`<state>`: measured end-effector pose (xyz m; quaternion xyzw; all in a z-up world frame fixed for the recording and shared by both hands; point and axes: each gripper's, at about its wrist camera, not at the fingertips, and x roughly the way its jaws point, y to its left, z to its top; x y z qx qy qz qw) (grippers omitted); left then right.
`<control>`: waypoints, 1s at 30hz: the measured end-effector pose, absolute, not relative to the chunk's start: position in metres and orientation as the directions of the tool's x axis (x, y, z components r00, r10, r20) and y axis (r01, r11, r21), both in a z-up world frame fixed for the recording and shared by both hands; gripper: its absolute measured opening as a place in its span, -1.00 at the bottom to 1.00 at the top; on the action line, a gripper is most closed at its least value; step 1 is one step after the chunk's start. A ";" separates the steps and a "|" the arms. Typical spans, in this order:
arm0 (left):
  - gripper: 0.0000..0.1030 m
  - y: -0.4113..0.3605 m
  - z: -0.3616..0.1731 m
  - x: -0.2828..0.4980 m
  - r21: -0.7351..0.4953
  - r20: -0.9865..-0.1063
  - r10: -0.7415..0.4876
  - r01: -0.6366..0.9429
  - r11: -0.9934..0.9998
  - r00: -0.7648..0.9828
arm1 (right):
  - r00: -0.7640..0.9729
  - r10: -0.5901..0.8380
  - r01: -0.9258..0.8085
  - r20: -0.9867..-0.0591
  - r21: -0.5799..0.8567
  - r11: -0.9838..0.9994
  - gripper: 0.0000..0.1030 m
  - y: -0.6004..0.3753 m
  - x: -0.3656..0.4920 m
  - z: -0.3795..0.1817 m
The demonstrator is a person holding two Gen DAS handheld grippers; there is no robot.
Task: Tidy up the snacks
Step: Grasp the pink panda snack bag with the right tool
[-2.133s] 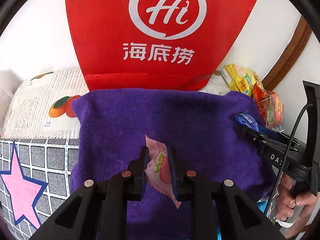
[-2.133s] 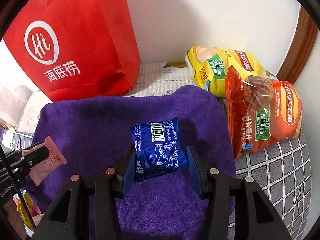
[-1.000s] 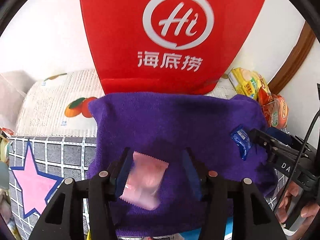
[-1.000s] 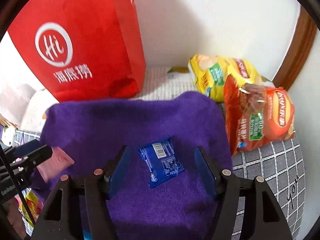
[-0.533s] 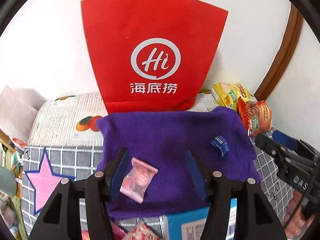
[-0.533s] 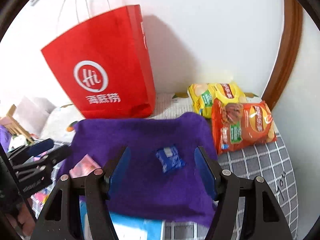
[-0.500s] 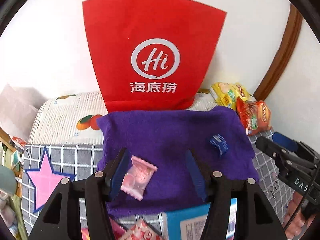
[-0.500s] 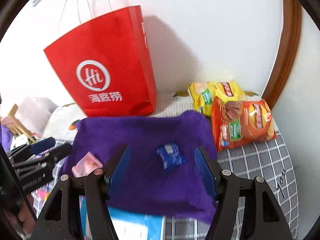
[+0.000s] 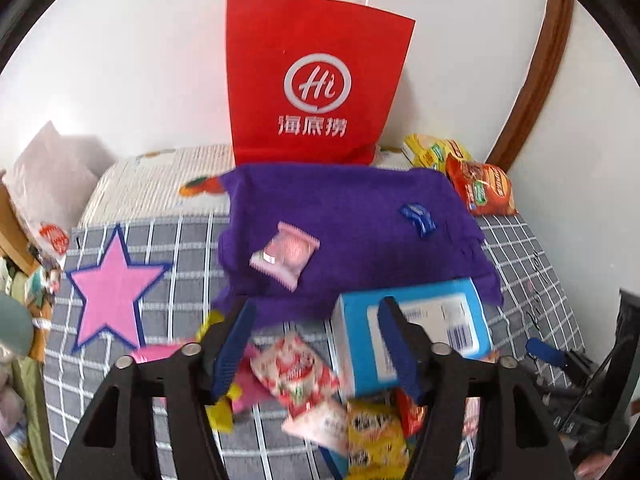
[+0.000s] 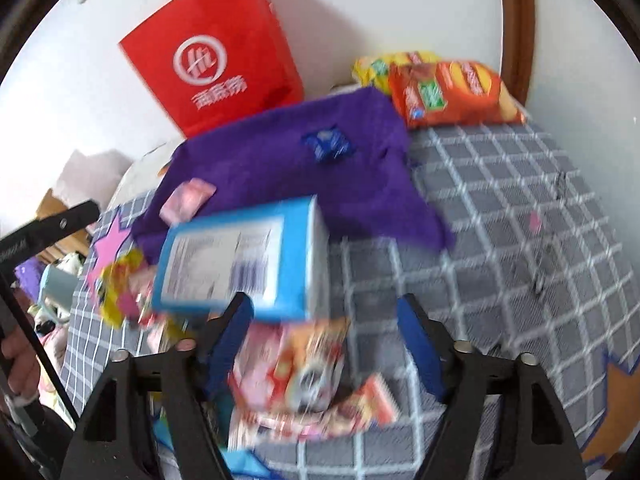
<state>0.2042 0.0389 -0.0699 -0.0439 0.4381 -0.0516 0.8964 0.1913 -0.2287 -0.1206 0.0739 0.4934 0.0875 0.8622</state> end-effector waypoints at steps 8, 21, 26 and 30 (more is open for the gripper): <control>0.30 0.058 -0.088 0.162 -0.137 -0.777 -0.131 0.037 0.990 0.616 | 0.515 0.228 -0.125 -0.826 0.191 0.974 0.78 -0.208 0.159 -0.141; 0.30 0.110 -0.109 0.145 -0.184 -0.780 -0.109 -0.059 0.981 0.616 | 0.514 0.211 -0.123 -0.831 0.172 0.977 0.23 -0.191 0.164 -0.172; 0.30 0.118 -0.121 0.153 -0.196 -0.793 -0.109 -0.081 0.977 0.600 | 0.554 0.234 -0.119 -0.799 0.202 0.972 0.22 -0.204 0.154 -0.157; 0.30 0.119 -0.131 0.162 -0.191 -0.806 -0.103 -0.092 0.977 0.582 | 0.588 0.222 -0.111 -0.778 0.195 0.975 0.23 -0.215 0.146 -0.146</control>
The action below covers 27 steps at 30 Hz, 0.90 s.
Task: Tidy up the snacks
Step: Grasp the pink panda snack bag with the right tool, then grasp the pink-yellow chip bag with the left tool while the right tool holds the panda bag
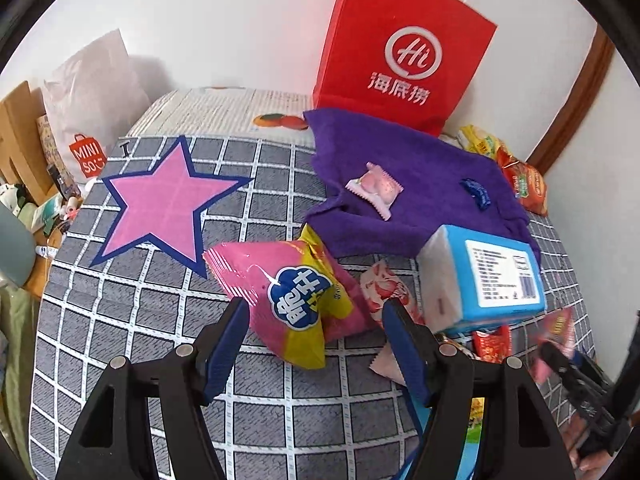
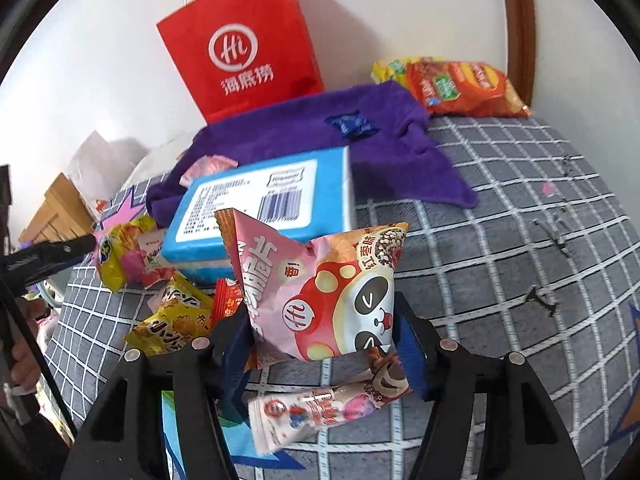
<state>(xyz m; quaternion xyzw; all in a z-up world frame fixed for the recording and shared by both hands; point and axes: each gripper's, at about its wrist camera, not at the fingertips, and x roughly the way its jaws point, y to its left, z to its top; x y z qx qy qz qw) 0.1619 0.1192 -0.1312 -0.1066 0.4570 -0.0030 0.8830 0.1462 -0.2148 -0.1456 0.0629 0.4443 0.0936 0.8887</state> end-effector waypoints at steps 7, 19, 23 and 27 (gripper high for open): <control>0.30 0.123 -0.151 0.181 -0.183 -0.828 -0.065 -0.160 0.970 0.557 | 0.608 0.201 -0.100 -0.768 0.178 0.979 0.22 -0.223 0.141 -0.141; 0.49 0.134 -0.170 0.197 -0.209 -0.847 -0.064 -0.221 0.953 0.527 | 0.570 0.168 -0.101 -0.805 0.134 0.986 0.21 -0.219 0.148 -0.166; 0.47 0.135 -0.172 0.199 -0.224 -0.845 -0.076 -0.222 0.949 0.530 | 0.569 0.182 -0.102 -0.802 0.151 0.983 0.20 -0.220 0.149 -0.166; 0.11 0.133 -0.169 0.195 -0.242 -0.828 -0.096 -0.198 0.950 0.553 | 0.569 0.234 -0.110 -0.788 0.209 0.972 0.19 -0.224 0.147 -0.160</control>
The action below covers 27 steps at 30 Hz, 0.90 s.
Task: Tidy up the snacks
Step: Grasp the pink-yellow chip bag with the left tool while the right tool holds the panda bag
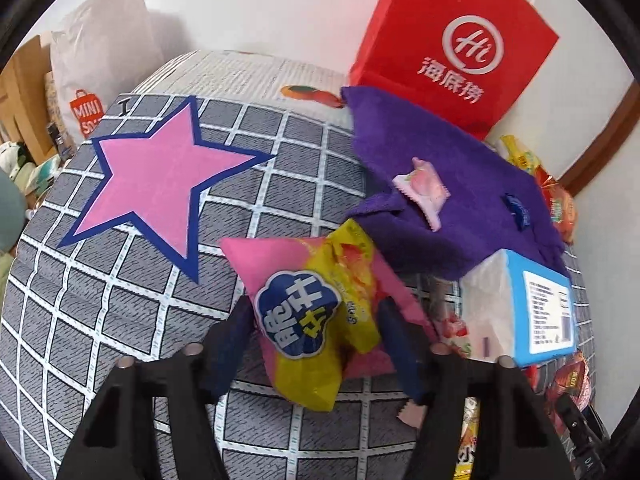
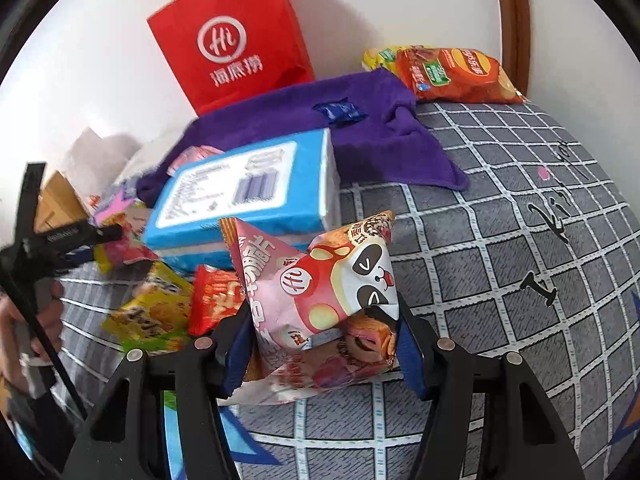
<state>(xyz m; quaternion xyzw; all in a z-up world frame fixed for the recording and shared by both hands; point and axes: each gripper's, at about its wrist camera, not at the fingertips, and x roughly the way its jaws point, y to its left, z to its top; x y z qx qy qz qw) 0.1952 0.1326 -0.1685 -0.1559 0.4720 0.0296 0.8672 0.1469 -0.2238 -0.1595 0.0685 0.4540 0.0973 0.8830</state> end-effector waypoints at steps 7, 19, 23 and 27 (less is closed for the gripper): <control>-0.11 0.130 -0.159 0.183 -0.236 -0.813 -0.106 -0.157 0.959 0.573 | 0.604 0.266 -0.110 -0.751 0.252 0.961 0.19 -0.231 0.136 -0.141; -0.11 0.126 -0.123 0.142 -0.240 -0.766 -0.121 -0.107 0.965 0.632 | 0.605 0.256 -0.111 -0.754 0.239 0.965 0.19 -0.230 0.114 -0.133; -0.11 0.115 -0.109 0.128 -0.235 -0.746 -0.135 -0.068 0.970 0.652 | 0.617 0.256 -0.132 -0.744 0.223 0.966 0.19 -0.224 0.103 -0.124; -0.11 0.098 -0.091 0.114 -0.232 -0.720 -0.166 -0.008 0.973 0.674 | 0.630 0.261 -0.148 -0.731 0.217 0.965 0.19 -0.219 0.093 -0.114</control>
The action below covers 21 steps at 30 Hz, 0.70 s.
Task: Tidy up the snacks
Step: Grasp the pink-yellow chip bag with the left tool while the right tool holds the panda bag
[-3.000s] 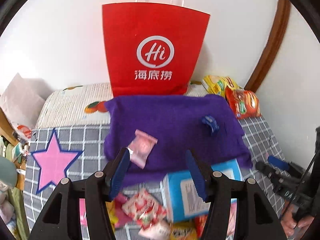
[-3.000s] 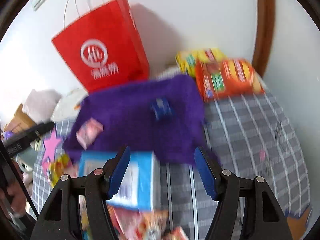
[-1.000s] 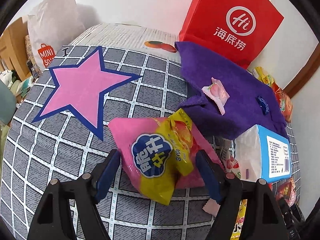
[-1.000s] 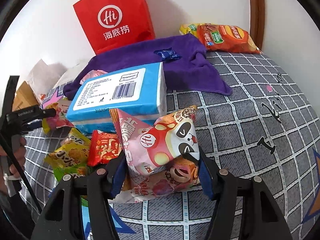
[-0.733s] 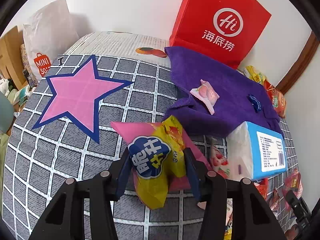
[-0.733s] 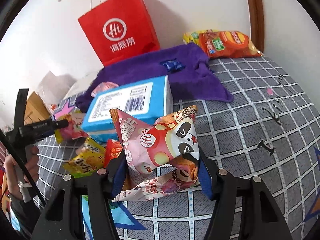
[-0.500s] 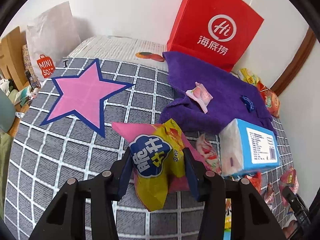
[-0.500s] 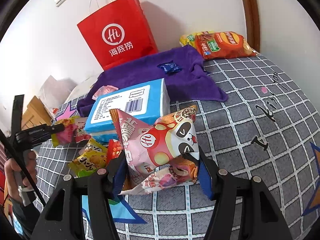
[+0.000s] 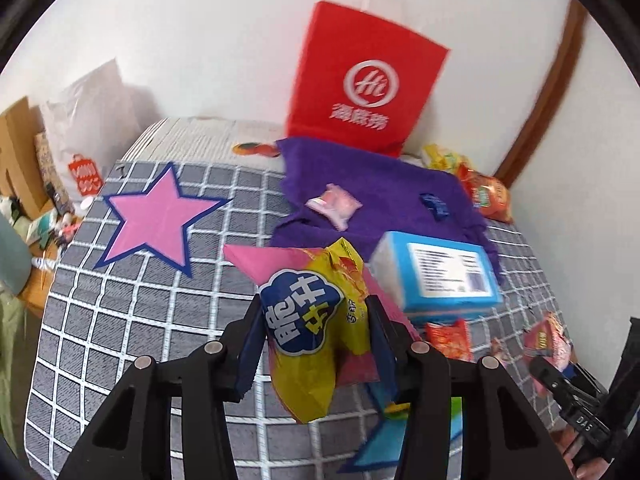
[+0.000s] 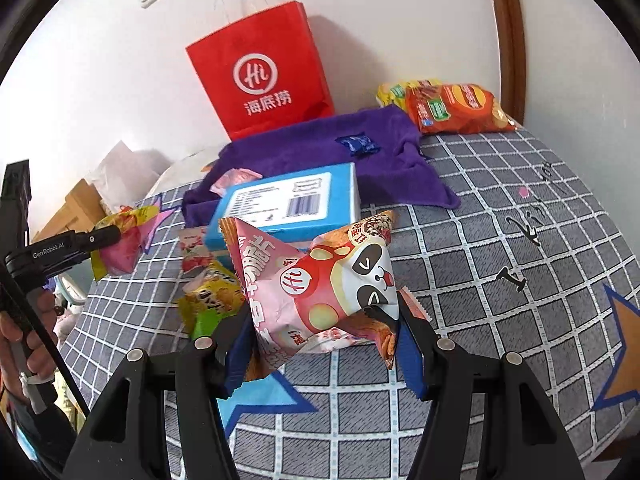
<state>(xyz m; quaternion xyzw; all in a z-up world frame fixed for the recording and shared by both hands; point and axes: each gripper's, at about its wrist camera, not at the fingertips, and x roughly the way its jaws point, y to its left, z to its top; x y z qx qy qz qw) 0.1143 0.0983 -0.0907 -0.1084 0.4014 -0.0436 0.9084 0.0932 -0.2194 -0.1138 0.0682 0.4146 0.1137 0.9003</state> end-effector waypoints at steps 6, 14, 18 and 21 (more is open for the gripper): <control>-0.11 0.075 -0.070 0.098 -0.239 -0.689 -0.214 0.062 0.969 0.693 | 0.649 0.260 -0.166 -0.715 0.200 0.966 0.19 -0.212 0.081 -0.097; -0.11 0.048 -0.053 0.088 -0.234 -0.658 -0.259 0.135 0.963 0.707 | 0.674 0.256 -0.185 -0.693 0.177 0.967 0.19 -0.203 0.078 -0.083; -0.11 0.044 -0.052 0.091 -0.231 -0.656 -0.260 0.139 0.963 0.709 | 0.685 0.264 -0.200 -0.679 0.174 0.964 0.19 -0.201 0.082 -0.078; -0.11 0.042 -0.051 0.098 -0.231 -0.656 -0.258 0.138 0.963 0.709 | 0.695 0.262 -0.209 -0.669 0.160 0.965 0.19 -0.199 0.089 -0.072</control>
